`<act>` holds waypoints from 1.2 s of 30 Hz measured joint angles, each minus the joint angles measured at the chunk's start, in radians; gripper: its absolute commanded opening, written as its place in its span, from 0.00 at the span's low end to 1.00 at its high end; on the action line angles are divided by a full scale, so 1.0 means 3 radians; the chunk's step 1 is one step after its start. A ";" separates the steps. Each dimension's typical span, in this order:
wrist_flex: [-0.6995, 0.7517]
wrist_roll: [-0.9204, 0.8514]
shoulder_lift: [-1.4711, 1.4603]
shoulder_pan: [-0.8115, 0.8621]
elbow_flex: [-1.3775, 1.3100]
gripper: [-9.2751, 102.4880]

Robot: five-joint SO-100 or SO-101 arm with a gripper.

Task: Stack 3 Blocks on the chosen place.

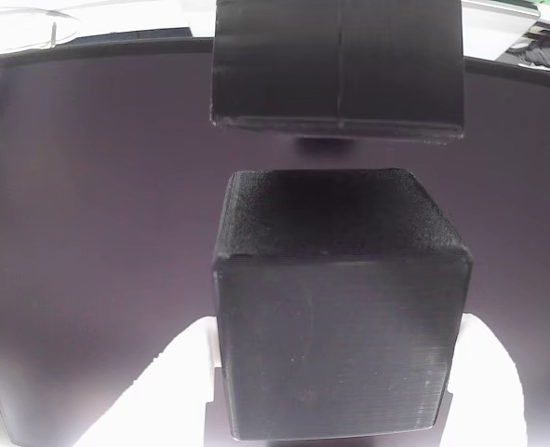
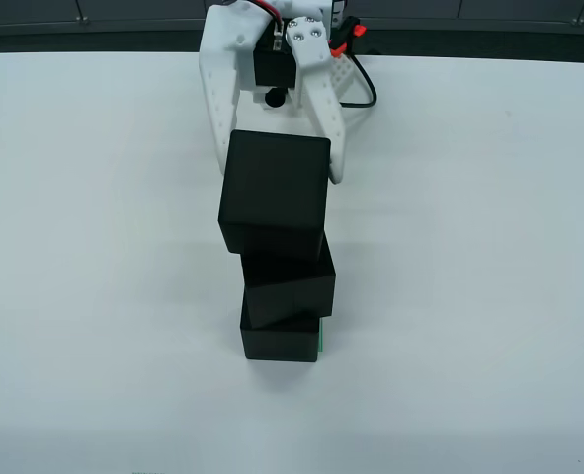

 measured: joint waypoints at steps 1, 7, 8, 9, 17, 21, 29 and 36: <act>-0.0051 0.0000 0.0000 0.0000 0.0020 0.25; -0.0312 0.0000 -0.0082 0.0000 0.0148 0.25; -0.0383 0.0000 -0.0107 0.0000 0.0184 0.25; -0.0445 0.0000 -0.0128 0.0000 0.0205 0.25; -0.0833 -0.0010 -0.0363 0.0000 0.0312 0.25; -0.0992 -0.0046 -0.0430 0.0010 0.0394 0.25; -0.1248 -0.0123 -0.0435 0.0026 0.0588 0.28; -0.1396 -0.0159 -0.0430 0.0066 0.0685 0.35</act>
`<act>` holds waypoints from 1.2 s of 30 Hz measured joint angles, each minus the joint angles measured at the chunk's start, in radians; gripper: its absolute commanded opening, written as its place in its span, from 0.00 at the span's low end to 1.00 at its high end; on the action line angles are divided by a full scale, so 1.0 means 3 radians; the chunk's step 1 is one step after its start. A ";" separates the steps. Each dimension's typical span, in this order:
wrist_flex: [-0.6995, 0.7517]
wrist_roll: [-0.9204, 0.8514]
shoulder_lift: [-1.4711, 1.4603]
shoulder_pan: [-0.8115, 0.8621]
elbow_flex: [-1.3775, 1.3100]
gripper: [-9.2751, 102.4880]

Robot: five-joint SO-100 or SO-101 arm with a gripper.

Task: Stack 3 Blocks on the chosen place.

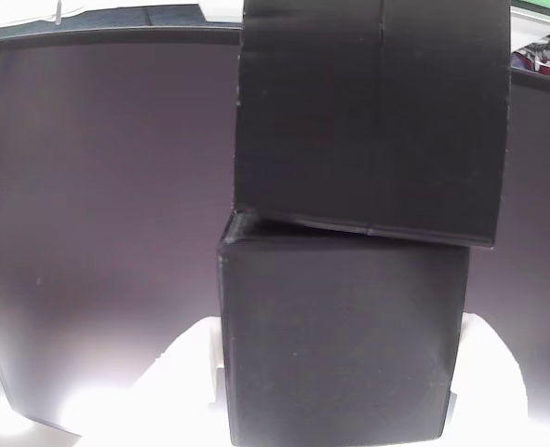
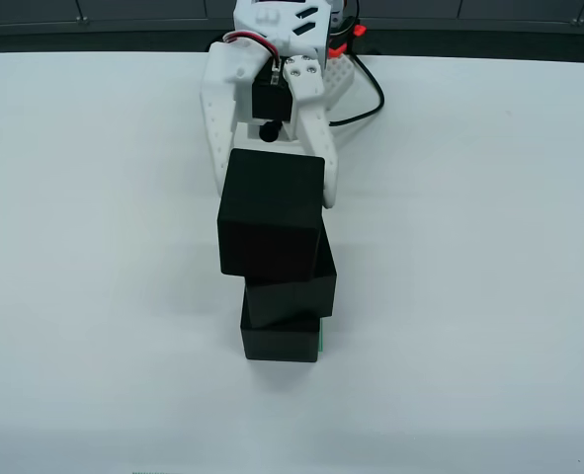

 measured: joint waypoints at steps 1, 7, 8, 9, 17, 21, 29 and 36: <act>-0.0005 -0.0020 -0.0005 0.0015 0.0015 0.35; -0.0015 -0.0072 -0.0010 0.0041 0.0066 0.41; -0.0015 -0.0077 -0.0010 0.0041 0.0072 0.42; -0.0015 -0.0077 -0.0005 0.0041 0.0072 0.42; -0.0010 -0.0061 0.0373 0.0026 0.0072 0.42; 0.0128 -0.0066 0.0823 0.0015 0.0087 0.40; 0.0199 -0.0005 0.1728 -0.0128 0.0481 0.12; 0.0164 0.0665 0.2199 -0.0276 0.0598 0.08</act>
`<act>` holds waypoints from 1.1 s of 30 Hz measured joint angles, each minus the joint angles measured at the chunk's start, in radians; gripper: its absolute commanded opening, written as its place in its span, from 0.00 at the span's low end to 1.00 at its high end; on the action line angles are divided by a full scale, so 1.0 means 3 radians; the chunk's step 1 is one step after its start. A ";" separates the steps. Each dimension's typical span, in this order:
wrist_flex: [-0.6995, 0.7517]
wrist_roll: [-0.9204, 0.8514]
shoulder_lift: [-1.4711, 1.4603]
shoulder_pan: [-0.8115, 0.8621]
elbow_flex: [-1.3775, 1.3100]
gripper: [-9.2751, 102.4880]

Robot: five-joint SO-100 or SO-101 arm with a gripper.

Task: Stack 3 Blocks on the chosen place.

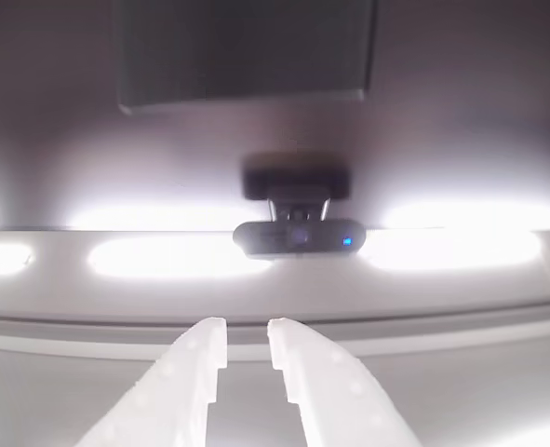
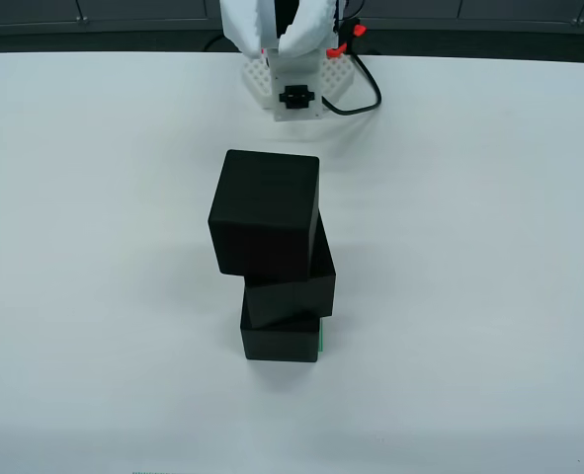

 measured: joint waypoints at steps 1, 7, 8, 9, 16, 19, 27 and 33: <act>0.0000 0.0179 0.0036 -0.0031 0.0000 0.08; 0.0112 0.1554 0.0266 -0.0143 0.0000 0.08; 0.0184 0.1810 0.0281 -0.0148 0.0000 0.08; 0.0261 0.2076 0.0297 -0.0143 0.0000 0.08; 0.1222 0.4157 0.0542 -0.0184 0.0000 0.08; 0.1708 0.4638 0.0603 -0.0184 -0.0005 0.08; 0.2674 0.5180 0.0711 -0.0245 -0.0005 0.08; 0.3012 0.5369 0.0711 -0.0245 -0.0005 0.08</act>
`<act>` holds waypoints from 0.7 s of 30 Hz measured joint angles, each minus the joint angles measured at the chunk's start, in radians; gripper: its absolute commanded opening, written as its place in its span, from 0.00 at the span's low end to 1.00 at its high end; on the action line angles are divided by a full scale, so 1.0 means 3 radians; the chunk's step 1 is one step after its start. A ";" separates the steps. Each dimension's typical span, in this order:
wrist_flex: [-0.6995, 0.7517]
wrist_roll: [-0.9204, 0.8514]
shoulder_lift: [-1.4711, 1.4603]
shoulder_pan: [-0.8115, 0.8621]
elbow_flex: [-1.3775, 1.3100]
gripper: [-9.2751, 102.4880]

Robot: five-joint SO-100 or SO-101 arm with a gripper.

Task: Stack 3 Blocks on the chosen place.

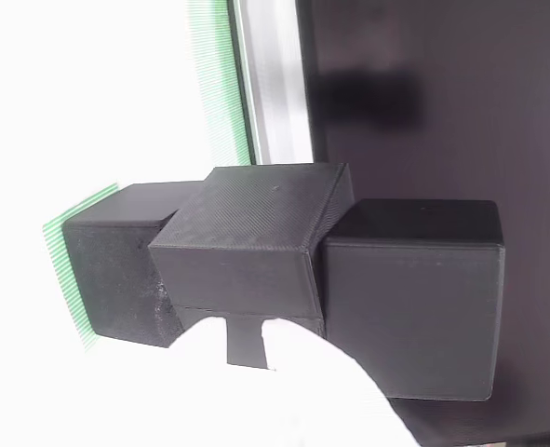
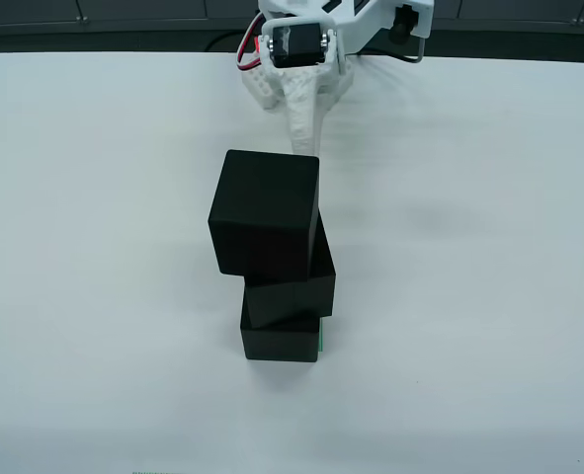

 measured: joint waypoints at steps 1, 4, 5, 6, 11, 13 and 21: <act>0.0036 0.0000 0.0000 0.0000 0.0000 0.08; 0.0123 0.0000 0.0000 0.0000 0.0000 0.08; 0.0133 -0.0005 0.0000 0.0000 0.0000 0.08; 0.0143 -0.0010 0.0005 0.0000 0.0000 0.08; 0.0143 -0.0010 0.0005 0.0000 0.0000 0.08; 0.0143 -0.0010 0.0005 0.0015 0.0000 0.08; 0.0143 -0.0010 0.0005 0.0118 0.0000 0.08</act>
